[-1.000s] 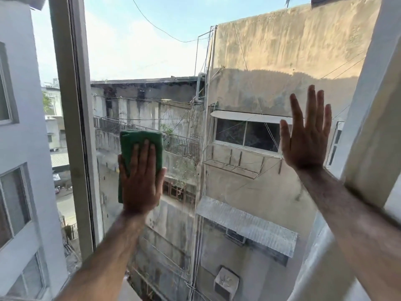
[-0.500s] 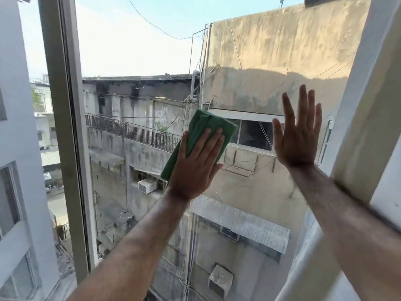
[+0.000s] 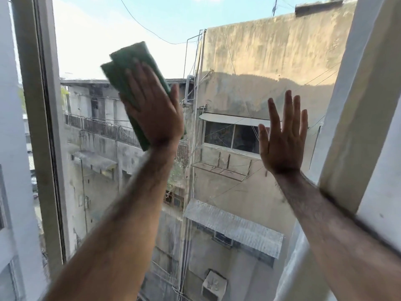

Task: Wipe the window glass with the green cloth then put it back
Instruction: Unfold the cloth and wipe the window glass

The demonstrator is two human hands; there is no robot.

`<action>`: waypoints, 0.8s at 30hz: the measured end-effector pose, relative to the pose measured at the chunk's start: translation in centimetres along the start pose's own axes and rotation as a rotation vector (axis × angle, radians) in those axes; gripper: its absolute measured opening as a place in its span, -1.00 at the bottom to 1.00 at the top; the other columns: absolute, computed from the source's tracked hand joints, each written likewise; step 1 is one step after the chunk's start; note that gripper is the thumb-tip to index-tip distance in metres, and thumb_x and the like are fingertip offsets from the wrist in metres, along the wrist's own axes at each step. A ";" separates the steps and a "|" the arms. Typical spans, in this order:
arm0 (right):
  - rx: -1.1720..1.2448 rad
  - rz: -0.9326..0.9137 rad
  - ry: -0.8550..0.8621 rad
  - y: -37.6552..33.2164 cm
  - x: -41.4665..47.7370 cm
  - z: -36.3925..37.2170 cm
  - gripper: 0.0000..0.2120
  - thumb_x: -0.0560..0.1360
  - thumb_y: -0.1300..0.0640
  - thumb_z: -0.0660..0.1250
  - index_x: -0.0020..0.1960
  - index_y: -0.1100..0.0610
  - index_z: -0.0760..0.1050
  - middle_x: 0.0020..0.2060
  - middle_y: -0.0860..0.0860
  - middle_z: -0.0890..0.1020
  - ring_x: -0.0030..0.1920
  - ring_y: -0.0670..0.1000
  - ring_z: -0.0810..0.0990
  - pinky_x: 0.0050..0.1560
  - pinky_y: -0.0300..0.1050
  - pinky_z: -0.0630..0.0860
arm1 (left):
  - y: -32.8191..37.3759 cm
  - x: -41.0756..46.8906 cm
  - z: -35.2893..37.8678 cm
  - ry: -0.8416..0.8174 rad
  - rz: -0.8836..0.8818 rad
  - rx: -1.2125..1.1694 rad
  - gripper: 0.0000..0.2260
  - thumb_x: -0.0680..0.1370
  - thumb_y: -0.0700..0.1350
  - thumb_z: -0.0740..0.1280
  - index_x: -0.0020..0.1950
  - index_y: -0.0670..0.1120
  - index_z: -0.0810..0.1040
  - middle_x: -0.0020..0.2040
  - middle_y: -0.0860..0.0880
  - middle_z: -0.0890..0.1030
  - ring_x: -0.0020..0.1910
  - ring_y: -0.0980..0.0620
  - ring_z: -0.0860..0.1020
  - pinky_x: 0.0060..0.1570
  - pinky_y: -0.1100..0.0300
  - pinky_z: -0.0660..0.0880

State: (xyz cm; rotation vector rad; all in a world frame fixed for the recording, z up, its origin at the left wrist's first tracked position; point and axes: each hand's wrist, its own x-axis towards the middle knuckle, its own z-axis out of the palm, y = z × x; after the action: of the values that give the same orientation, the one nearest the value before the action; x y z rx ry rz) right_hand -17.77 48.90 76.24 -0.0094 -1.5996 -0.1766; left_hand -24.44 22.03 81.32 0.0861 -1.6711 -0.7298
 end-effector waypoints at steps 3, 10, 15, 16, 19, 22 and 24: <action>0.001 -0.004 0.006 0.2 0.1 0.2 -0.44 0.79 -0.11 0.05 0.74 0.04 0.15 0.74 0.24 0.15 0.76 0.25 0.09 0.73 0.33 0.10 | 3.8 -3.5 1.1 -0.033 0.388 -0.029 -0.36 0.71 0.25 0.01 0.66 -0.16 0.17 0.67 -0.15 0.22 0.66 -0.18 0.16 0.59 -0.33 0.10; 0.003 0.000 0.003 -0.1 0.0 0.0 -0.44 0.79 -0.12 0.06 0.75 0.03 0.14 0.74 0.24 0.16 0.75 0.25 0.09 0.72 0.34 0.12 | -5.8 -12.7 1.5 -0.184 0.871 0.060 -0.39 0.74 0.19 0.10 0.69 -0.09 0.10 0.70 -0.09 0.14 0.68 -0.12 0.09 0.61 -0.33 0.08; 0.007 0.007 0.005 -0.1 0.0 0.0 -0.44 0.79 -0.10 0.07 0.75 0.02 0.14 0.74 0.23 0.15 0.76 0.24 0.08 0.72 0.33 0.12 | -13.0 -10.1 -1.4 -0.173 0.620 0.059 -0.42 0.72 0.09 0.18 0.66 -0.14 0.13 0.66 -0.15 0.20 0.66 -0.20 0.15 0.58 -0.39 0.13; 0.010 0.010 0.005 -0.1 -0.1 0.0 -0.44 0.79 -0.10 0.08 0.75 0.02 0.14 0.74 0.22 0.15 0.76 0.24 0.09 0.72 0.34 0.12 | -12.9 -8.4 -1.8 -0.154 0.492 0.046 -0.42 0.72 0.06 0.18 0.66 -0.15 0.11 0.67 -0.17 0.19 0.66 -0.21 0.15 0.58 -0.39 0.11; 0.018 0.008 0.010 -0.2 -0.1 0.1 -0.45 0.79 -0.09 0.10 0.74 0.03 0.16 0.74 0.23 0.17 0.76 0.24 0.10 0.72 0.33 0.12 | -10.1 -2.1 -2.3 -0.070 0.083 0.012 -0.42 0.74 0.09 0.09 0.69 -0.15 0.05 0.70 -0.14 0.12 0.69 -0.13 0.07 0.61 -0.31 0.06; 0.012 0.010 0.011 -0.1 0.0 0.1 -0.45 0.79 -0.09 0.09 0.74 0.04 0.18 0.73 0.23 0.18 0.75 0.24 0.11 0.72 0.34 0.12 | -5.3 2.5 -1.8 0.016 -0.189 -0.016 -0.35 0.72 0.22 -0.09 0.69 -0.15 0.04 0.71 -0.11 0.09 0.69 -0.10 0.06 0.61 -0.27 0.07; 0.010 0.008 0.013 -0.1 0.0 0.1 -0.45 0.79 -0.09 0.07 0.73 0.05 0.19 0.73 0.23 0.18 0.75 0.25 0.11 0.72 0.34 0.12 | -1.9 3.4 -1.1 0.035 -0.213 -0.020 -0.30 0.68 0.27 -0.15 0.69 -0.15 0.06 0.71 -0.11 0.10 0.69 -0.10 0.06 0.61 -0.26 0.08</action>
State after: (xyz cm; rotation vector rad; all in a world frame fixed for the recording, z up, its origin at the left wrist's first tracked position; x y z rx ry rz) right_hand -17.90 48.85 76.24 -0.0071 -1.5870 -0.1617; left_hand -24.88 18.54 83.31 0.2649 -1.6360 -0.8997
